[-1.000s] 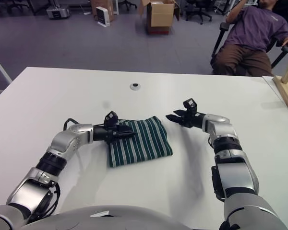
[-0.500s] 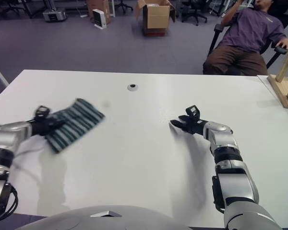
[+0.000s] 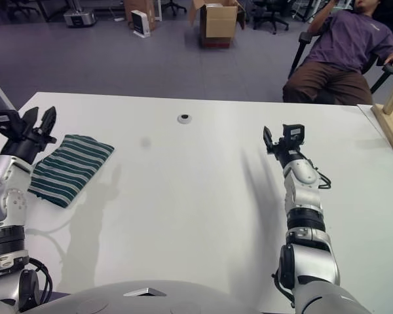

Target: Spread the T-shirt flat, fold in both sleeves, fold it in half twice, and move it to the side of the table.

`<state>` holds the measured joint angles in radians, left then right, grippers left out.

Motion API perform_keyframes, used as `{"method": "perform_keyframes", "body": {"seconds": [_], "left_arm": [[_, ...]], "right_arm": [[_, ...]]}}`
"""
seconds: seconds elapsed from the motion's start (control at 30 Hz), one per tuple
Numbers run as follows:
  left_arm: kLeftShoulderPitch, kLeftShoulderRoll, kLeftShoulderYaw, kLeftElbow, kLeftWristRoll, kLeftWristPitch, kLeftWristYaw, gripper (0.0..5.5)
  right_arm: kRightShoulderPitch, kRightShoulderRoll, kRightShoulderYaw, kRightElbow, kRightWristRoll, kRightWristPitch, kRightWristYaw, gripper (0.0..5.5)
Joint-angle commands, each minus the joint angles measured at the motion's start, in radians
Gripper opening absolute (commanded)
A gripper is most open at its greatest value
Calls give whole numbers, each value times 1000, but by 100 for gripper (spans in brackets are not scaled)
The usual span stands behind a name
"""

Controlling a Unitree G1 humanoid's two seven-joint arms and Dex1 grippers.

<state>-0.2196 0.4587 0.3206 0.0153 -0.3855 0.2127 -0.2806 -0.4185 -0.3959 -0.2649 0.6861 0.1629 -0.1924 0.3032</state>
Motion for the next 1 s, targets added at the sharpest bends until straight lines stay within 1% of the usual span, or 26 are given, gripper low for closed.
{"method": "perform_keyframes", "body": {"seconds": [0.03, 0.23, 0.4, 0.6, 0.7, 0.83, 1.0], "left_arm": [[-10, -33, -81, -64, 87, 13, 45, 227], [-21, -68, -83, -63, 182, 7, 161, 227], [-7, -74, -57, -43, 228, -9, 217, 227], [12, -72, -25, -28, 235, -29, 217, 227], [9, -76, -5, -36, 227, -37, 223, 227], [5, -90, -13, -70, 229, -50, 215, 227], [53, -102, -39, -115, 255, -60, 204, 227]], "right_arm": [[-17, -1, -21, 45, -25, -52, -97, 298], [-5, 36, -7, 17, 30, -101, -17, 298], [-64, 55, -5, 42, 60, -96, 33, 298], [-116, 51, -51, 70, 145, -63, 105, 298], [-116, 54, -55, 52, 179, -47, 155, 298], [-90, 47, -44, 35, 168, -43, 161, 298], [-68, 17, -24, 31, 121, -49, 159, 298]]}}
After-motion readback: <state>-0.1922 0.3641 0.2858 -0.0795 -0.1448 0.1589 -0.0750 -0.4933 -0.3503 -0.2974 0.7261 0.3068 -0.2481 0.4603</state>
